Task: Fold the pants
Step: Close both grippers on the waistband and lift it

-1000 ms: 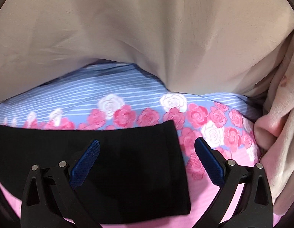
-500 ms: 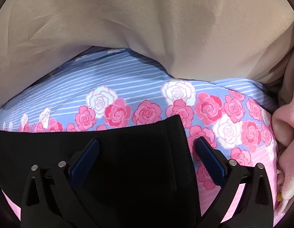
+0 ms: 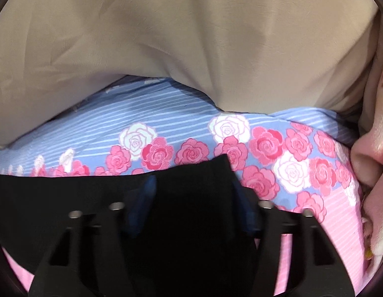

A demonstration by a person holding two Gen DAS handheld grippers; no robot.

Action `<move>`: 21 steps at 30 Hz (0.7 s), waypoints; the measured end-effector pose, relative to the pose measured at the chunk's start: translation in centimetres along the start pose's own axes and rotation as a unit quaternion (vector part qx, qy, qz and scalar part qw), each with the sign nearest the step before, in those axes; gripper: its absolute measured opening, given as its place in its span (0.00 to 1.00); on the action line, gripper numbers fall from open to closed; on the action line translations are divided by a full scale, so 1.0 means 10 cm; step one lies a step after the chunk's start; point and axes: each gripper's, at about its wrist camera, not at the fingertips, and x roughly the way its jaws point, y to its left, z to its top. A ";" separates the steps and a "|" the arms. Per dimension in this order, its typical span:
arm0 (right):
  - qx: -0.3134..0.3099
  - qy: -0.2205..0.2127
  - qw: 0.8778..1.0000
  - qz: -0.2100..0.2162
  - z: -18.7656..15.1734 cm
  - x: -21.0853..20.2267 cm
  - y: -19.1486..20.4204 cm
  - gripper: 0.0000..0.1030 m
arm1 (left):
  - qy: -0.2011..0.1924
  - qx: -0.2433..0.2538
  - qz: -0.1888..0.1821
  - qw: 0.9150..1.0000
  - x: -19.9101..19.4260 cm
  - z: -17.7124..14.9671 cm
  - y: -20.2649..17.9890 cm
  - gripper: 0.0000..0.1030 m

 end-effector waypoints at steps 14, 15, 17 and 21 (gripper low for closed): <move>-0.013 -0.066 0.996 0.050 -0.04 -1.04 0.17 0.16 | -0.089 -0.003 -0.036 0.995 -1.19 -0.17 0.09 0.17; -0.017 -0.076 0.995 0.056 -0.07 -1.20 0.18 0.16 | -0.098 0.001 -0.041 0.994 -1.35 -0.23 0.10 0.17; -0.024 -0.096 0.993 0.066 -0.07 -1.48 0.19 0.16 | -0.115 0.009 -0.052 0.992 -1.66 -0.37 0.15 0.18; -0.041 -0.136 0.986 0.086 -0.24 -2.10 0.27 0.16 | -0.145 0.017 -0.065 0.987 -2.19 -0.71 0.23 0.18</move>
